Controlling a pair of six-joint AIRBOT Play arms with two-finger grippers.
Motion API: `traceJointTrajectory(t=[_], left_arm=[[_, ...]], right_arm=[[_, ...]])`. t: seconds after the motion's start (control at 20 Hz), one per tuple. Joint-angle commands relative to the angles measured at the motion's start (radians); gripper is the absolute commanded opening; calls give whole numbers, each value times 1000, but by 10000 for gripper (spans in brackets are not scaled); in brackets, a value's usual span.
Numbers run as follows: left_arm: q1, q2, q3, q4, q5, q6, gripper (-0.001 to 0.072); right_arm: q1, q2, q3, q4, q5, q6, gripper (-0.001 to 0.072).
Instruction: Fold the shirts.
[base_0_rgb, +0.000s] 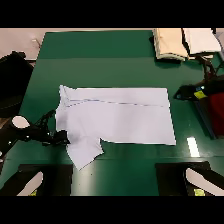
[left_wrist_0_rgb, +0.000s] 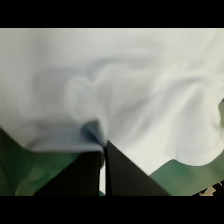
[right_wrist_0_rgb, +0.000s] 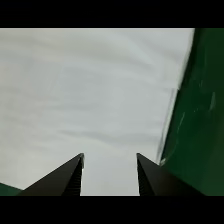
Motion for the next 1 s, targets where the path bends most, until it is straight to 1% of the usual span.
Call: traceJointTrajectory(t=[0.0,0.05,0.1,0.15,0.25,0.35,0.5,0.55,0.65,0.7,0.8,0.85,0.95], left_arm=[[0,1,54,-2,-33,19,24],[0,1,72,-2,-32,19,24],[0,1,86,-2,-29,19,24],[0,1,98,-2,-24,23,24],[0,1,110,-2,-18,29,24],[0,1,110,-2,-14,29,24],[0,1,110,-2,-12,29,24],[0,1,110,-2,-12,29,24],[0,1,110,0,-13,37,24],[0,1,110,10,-17,37,24],[0,2,118,42,-43,36,22],[0,2,133,61,-67,36,22],[0,49,148,77,-95,30,21]], right_arm=[[-101,42,-109,-125,135,-10,378],[-142,69,-192,-157,129,-11,395],[-189,92,-283,-163,115,-13,471],[-232,103,-368,-161,102,-14,511],[-300,103,-518,-115,65,-45,510],[-333,103,-620,-37,7,-69,507],[-283,103,-676,28,-63,-69,489],[-249,103,-675,46,-77,-69,438],[-188,103,-671,74,-105,-67,425],[-161,104,-671,89,-119,-68,316],[-121,113,-671,88,-115,-71,58],[-106,136,-671,77,-105,-76,18],[-97,213,-670,29,-76,-75,18]])
